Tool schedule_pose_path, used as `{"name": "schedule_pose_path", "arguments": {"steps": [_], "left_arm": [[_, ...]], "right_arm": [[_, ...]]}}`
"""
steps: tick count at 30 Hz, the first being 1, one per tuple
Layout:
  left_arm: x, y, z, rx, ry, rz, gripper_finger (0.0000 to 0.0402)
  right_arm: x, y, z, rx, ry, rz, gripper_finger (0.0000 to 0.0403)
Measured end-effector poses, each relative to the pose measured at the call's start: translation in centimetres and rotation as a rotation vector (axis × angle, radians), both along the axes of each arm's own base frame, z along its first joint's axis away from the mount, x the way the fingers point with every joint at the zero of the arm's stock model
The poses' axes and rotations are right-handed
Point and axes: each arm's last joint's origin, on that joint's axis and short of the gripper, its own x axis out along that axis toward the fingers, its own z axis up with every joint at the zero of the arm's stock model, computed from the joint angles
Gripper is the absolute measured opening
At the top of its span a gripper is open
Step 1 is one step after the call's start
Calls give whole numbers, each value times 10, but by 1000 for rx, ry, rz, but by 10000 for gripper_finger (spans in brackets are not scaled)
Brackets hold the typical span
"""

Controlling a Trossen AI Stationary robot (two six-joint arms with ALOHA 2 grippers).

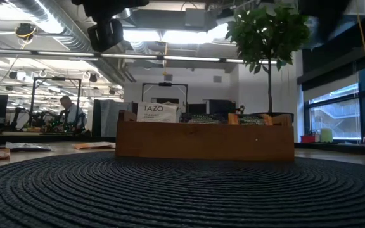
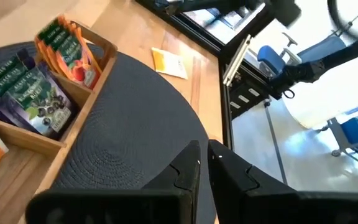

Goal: Pick & Place Tea
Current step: Put the white tea bag into the left section of the wooden organizer

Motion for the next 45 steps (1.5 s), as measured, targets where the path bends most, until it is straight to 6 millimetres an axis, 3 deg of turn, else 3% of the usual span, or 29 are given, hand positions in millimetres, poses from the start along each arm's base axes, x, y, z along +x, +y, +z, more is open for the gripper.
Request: {"name": "schedule_pose_path", "arguments": {"steps": [4,11,25,32,36,40,45], "left_arm": [[2,0,3,-7,-36,12,29],[3,-1,7,34,-92,-2,29],[2,-5,7,40,-94,-46,29],[0,-11,7,39,-95,-69,29],[-2,-15,8,35,-106,-85,29],[-2,-16,8,33,-111,-86,29],[0,-15,13,43,-167,-51,29]], "right_arm": [[-20,30,-13,69,43,-221,170],[-52,56,-39,73,129,-471,170],[-116,76,-97,148,156,-786,170],[-138,82,-124,189,64,-835,170],[-145,82,-128,166,-28,-816,170],[-146,84,-127,152,-260,-756,170],[-140,83,-127,158,-290,-737,170]]}}
